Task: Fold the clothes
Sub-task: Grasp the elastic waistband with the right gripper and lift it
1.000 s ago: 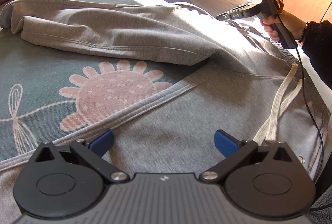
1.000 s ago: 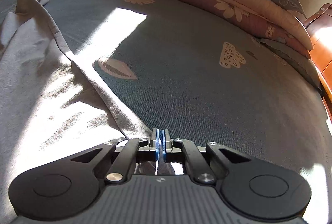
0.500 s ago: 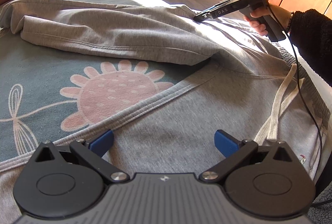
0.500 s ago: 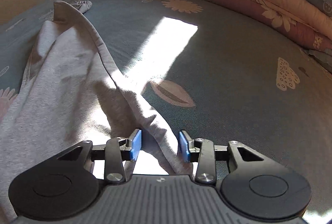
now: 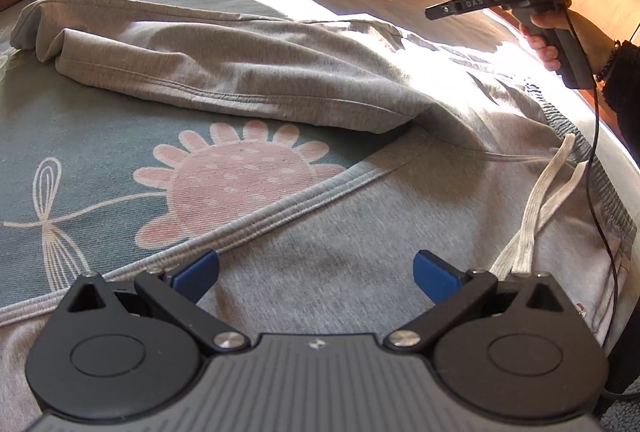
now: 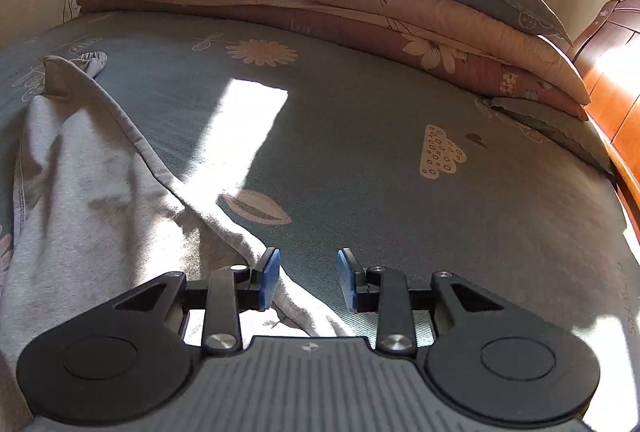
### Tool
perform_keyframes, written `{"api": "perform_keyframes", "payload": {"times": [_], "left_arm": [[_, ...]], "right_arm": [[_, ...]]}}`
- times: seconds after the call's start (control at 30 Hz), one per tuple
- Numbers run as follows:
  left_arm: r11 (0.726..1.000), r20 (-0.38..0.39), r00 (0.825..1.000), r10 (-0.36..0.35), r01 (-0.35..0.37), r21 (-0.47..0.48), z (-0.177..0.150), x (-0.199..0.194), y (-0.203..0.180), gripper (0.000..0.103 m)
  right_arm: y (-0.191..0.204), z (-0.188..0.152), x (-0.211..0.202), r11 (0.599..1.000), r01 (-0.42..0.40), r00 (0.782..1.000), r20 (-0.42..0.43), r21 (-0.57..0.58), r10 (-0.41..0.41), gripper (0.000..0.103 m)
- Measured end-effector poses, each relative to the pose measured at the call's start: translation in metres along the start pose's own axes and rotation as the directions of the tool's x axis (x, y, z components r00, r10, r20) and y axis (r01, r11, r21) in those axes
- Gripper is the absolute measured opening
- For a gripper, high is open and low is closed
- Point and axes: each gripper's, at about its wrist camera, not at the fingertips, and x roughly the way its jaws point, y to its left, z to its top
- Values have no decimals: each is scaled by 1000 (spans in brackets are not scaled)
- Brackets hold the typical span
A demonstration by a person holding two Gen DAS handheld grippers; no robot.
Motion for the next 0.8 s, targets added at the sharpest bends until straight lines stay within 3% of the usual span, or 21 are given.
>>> {"api": "perform_keyframes", "payload": {"times": [0.07,0.17,0.27,0.43,0.5,0.63,0.8], "left_arm": [[1000,11,1000,-4,4,1,-1,-6,-2,102],[1000,15,1000,2,-2,6,-2,-12,-6,102],[1000,9,1000,6,-6,14,-3,-17,-11,102],[999,5,999,33,-33,37,-2,-27,-21,102],[998,4,999,47,-47,41,-1,-31,-23,102],[996,-4,997,80,-80,44,-1,-34,-26,102],[991,-19,993,119,-118,62,-5,-37,-33,102]], "right_arm": [[-27,-13,-23,998,47,999,-8,52,-46,62],[-65,-39,-45,986,106,994,-38,131,-101,66],[-96,-78,-42,962,86,994,-89,257,-65,67],[-107,-121,-20,943,24,993,-115,333,15,66],[-103,-126,-15,945,59,992,-128,323,-18,49],[-98,-122,-17,929,139,987,-127,342,-101,49],[-80,-107,-57,925,144,990,-54,353,-133,51]]}}
